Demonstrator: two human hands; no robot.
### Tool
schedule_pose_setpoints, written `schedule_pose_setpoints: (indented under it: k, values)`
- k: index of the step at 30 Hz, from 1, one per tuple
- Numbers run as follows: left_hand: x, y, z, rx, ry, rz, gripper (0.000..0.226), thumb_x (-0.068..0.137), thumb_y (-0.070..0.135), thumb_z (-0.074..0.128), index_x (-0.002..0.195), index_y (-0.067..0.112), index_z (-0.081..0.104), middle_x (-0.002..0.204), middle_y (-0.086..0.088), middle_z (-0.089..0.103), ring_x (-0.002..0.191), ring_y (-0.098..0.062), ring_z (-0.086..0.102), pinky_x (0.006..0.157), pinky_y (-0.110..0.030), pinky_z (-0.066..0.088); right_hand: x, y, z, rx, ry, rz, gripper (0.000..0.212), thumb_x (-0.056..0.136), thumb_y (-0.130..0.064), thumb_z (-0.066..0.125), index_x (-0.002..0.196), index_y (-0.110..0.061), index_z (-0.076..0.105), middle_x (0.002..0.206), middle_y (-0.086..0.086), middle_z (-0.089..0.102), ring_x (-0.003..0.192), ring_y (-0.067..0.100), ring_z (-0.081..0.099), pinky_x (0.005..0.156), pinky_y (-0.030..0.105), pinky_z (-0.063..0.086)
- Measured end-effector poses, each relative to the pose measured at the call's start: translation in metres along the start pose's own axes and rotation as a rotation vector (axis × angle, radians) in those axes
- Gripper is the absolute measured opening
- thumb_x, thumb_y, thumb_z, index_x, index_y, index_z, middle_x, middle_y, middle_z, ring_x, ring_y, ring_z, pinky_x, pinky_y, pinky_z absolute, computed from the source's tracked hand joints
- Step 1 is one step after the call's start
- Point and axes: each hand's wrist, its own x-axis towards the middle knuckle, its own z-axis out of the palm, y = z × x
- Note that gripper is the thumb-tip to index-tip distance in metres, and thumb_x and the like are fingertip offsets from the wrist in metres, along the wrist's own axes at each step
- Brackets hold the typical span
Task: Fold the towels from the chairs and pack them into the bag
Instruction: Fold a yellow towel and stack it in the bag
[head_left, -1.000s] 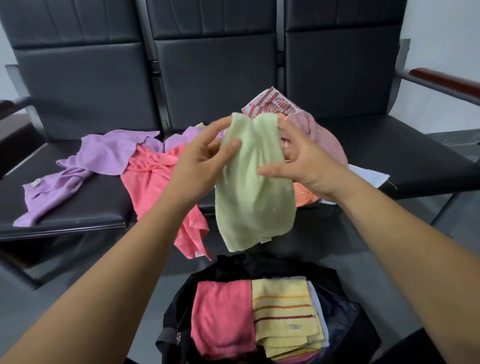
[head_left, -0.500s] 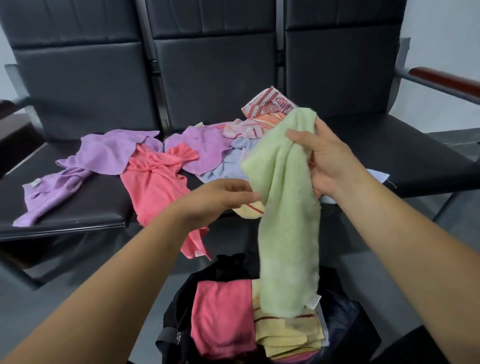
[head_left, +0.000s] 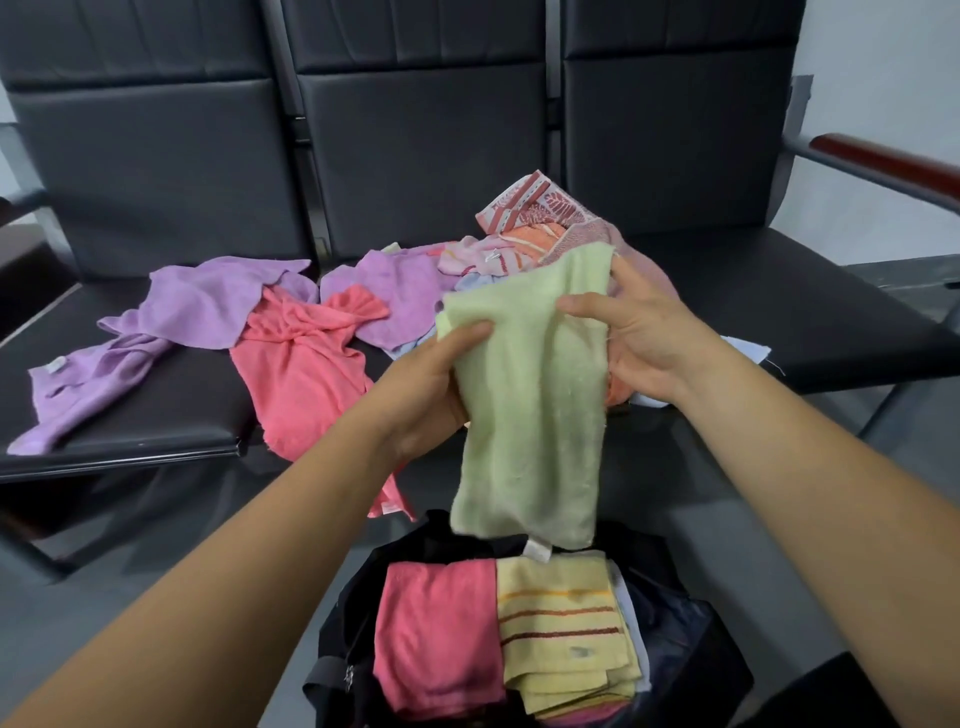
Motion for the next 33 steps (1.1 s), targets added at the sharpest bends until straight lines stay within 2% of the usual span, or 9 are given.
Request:
schedule_pose_setpoints:
  k: [5, 9, 13, 16, 20, 23, 25, 29, 33]
  values:
    - [-0.004, 0.015, 0.005, -0.291, 0.088, 0.018, 0.045, 0.103, 0.035, 0.05, 0.137, 0.008, 0.059, 0.13, -0.013, 0.068, 0.121, -0.028, 0.065, 0.099, -0.042, 0.052, -0.008, 0.014, 0.004, 0.031, -0.104, 0.222, 0.067, 0.087, -0.021, 0.073, 0.147, -0.027, 0.044, 0.12, 0.003, 0.071, 0.098, 0.024, 0.072, 0.076, 0.049, 0.06]
    - [-0.01, 0.029, -0.009, -0.308, 0.069, 0.038, 0.043, 0.099, 0.031, 0.054, 0.132, 0.004, 0.061, 0.128, -0.015, 0.068, 0.12, -0.028, 0.065, 0.104, -0.044, 0.05, -0.006, 0.022, 0.009, 0.108, -0.131, 0.236, 0.082, 0.082, -0.009, 0.077, 0.151, -0.025, 0.036, 0.113, 0.002, 0.075, 0.09, 0.022, 0.073, 0.076, 0.043, 0.06]
    - [-0.011, 0.035, -0.029, 0.062, 0.13, 0.13, 0.036, 0.093, -0.003, 0.057, 0.129, -0.004, 0.057, 0.116, -0.021, 0.071, 0.105, -0.031, 0.072, 0.086, -0.045, 0.061, -0.005, 0.018, 0.009, -0.105, -0.002, 0.027, 0.061, 0.086, 0.005, 0.071, 0.136, -0.027, 0.055, 0.103, 0.001, 0.078, 0.096, 0.02, 0.073, 0.09, 0.042, 0.057]
    - [-0.013, 0.034, -0.041, 0.405, 0.131, 0.146, 0.042, 0.089, 0.009, 0.069, 0.126, -0.005, 0.058, 0.122, -0.029, 0.066, 0.113, -0.049, 0.063, 0.096, -0.066, 0.047, -0.004, 0.017, 0.007, -0.236, 0.117, -0.094, 0.057, 0.084, 0.006, 0.073, 0.134, -0.021, 0.061, 0.095, 0.002, 0.079, 0.09, 0.014, 0.075, 0.079, 0.032, 0.06]
    - [-0.016, 0.034, -0.043, 0.714, 0.252, 0.241, 0.022, 0.093, 0.017, 0.072, 0.111, 0.004, 0.07, 0.105, -0.011, 0.077, 0.092, -0.024, 0.074, 0.076, -0.033, 0.059, -0.005, 0.016, 0.01, -0.255, 0.132, -0.166, 0.049, 0.087, 0.004, 0.07, 0.129, -0.022, 0.067, 0.098, 0.002, 0.079, 0.094, 0.017, 0.075, 0.083, 0.035, 0.06]
    - [-0.016, 0.037, -0.045, 0.838, 0.338, 0.258, 0.024, 0.087, 0.032, 0.078, 0.096, 0.011, 0.075, 0.087, -0.002, 0.077, 0.076, -0.016, 0.073, 0.071, -0.035, 0.058, -0.002, 0.017, 0.012, -0.224, 0.152, -0.164, 0.04, 0.089, 0.006, 0.067, 0.117, -0.023, 0.071, 0.091, -0.002, 0.078, 0.088, 0.018, 0.074, 0.079, 0.04, 0.06]
    - [-0.015, 0.037, -0.046, 0.765, 0.368, 0.211, 0.028, 0.088, 0.035, 0.077, 0.098, 0.009, 0.076, 0.095, -0.011, 0.078, 0.084, -0.026, 0.074, 0.078, -0.045, 0.061, 0.001, 0.019, 0.013, -0.21, 0.188, -0.149, 0.03, 0.09, 0.005, 0.067, 0.108, -0.019, 0.072, 0.092, 0.002, 0.076, 0.087, 0.021, 0.073, 0.077, 0.038, 0.061]
    - [-0.014, 0.031, -0.036, 0.359, 0.332, 0.103, 0.022, 0.095, 0.027, 0.067, 0.109, 0.011, 0.071, 0.098, -0.005, 0.078, 0.088, -0.023, 0.072, 0.076, -0.038, 0.062, 0.005, 0.02, 0.01, 0.018, 0.076, 0.047, 0.03, 0.089, 0.003, 0.068, 0.119, 0.004, 0.064, 0.102, 0.016, 0.072, 0.089, 0.024, 0.071, 0.073, 0.03, 0.061]
    - [-0.011, 0.03, -0.033, 0.173, 0.331, 0.025, 0.025, 0.097, 0.026, 0.064, 0.114, 0.008, 0.069, 0.1, -0.006, 0.077, 0.087, -0.02, 0.072, 0.08, -0.036, 0.059, 0.002, 0.021, 0.004, -0.317, -0.086, 0.11, 0.041, 0.08, 0.01, 0.074, 0.119, 0.002, 0.068, 0.112, 0.016, 0.073, 0.096, 0.021, 0.072, 0.082, 0.029, 0.059]
